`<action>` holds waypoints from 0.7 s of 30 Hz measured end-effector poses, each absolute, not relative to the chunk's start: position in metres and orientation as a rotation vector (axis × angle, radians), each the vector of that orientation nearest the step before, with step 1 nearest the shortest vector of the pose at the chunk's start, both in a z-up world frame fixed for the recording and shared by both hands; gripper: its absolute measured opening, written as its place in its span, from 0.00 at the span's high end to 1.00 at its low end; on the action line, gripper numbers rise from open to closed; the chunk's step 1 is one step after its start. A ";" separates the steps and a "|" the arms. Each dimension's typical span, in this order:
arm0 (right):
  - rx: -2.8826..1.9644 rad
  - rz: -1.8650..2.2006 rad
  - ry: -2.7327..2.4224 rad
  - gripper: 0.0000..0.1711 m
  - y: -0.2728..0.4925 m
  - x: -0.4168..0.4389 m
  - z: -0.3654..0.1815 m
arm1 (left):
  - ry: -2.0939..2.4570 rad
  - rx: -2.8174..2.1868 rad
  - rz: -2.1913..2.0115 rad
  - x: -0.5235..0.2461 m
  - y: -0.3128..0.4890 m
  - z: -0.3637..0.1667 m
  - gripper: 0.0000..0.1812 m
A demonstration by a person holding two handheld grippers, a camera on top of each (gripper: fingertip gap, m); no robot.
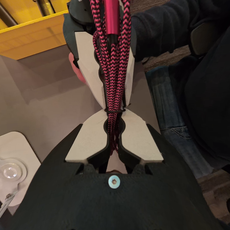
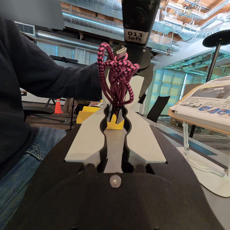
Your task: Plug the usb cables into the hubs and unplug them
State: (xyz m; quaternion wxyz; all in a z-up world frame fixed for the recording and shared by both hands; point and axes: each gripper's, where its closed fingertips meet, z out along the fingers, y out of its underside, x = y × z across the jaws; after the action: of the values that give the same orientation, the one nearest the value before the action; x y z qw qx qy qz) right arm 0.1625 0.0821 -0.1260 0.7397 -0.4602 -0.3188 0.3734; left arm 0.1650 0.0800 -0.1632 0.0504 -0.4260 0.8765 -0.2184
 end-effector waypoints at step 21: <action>-1.054 0.765 -0.655 1.00 0.090 0.172 -0.130 | 2.568 -1.281 -0.499 0.174 0.092 -0.162 0.96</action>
State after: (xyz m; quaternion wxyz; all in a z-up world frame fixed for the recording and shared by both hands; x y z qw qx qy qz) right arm 0.1718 0.0903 -0.1304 0.7460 -0.4814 -0.2993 0.3495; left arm 0.1743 0.0921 -0.1622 0.1141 -0.4369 0.8758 -0.1704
